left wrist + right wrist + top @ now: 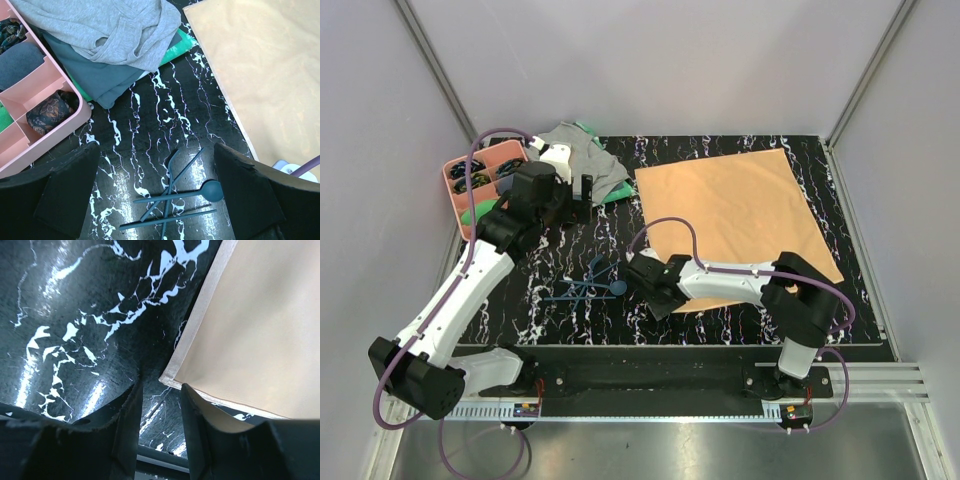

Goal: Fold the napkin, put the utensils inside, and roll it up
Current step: Fold the napkin

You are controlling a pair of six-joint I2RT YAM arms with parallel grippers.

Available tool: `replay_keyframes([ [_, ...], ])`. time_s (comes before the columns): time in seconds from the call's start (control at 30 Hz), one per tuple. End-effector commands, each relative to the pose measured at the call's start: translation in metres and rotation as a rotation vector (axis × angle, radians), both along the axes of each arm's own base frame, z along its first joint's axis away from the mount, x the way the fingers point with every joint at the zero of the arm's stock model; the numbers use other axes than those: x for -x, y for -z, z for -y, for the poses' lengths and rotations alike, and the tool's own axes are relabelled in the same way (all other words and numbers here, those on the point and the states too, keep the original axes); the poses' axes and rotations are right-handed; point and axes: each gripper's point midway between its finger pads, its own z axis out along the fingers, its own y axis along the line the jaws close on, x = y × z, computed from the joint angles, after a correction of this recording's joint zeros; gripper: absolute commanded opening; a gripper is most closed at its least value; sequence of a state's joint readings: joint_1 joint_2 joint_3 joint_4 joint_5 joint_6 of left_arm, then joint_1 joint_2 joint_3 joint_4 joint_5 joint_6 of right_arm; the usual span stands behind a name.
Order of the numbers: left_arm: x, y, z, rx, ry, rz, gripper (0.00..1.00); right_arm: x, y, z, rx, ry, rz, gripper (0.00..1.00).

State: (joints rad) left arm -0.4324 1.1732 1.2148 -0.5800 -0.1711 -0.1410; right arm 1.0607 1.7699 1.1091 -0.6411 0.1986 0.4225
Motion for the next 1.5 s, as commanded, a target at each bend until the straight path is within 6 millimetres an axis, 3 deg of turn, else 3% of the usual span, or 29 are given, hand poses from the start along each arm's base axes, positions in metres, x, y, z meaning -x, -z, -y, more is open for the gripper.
replay_keyframes([
  [0.0,-0.007,-0.009,0.004,0.037,-0.002,0.041,0.99,-0.015,-0.019,-0.014,-0.024,-0.012,0.081,0.44],
  [0.33,-0.007,-0.010,0.005,0.043,0.004,0.042,0.99,-0.013,-0.005,-0.017,0.002,-0.033,0.051,0.41],
  [0.97,-0.004,-0.015,0.008,0.071,0.016,0.046,0.99,0.011,0.024,0.008,0.030,0.032,-0.029,0.36],
  [1.17,-0.003,-0.017,0.007,0.073,0.014,0.051,0.99,0.014,0.036,0.014,0.063,0.048,-0.052,0.25],
  [1.37,-0.002,-0.020,0.006,0.076,0.012,0.061,0.99,0.030,0.049,0.018,0.074,0.055,-0.130,0.01],
  [1.47,-0.002,-0.021,0.006,0.078,0.012,0.064,0.99,0.034,0.047,0.016,0.057,0.055,-0.146,0.00],
])
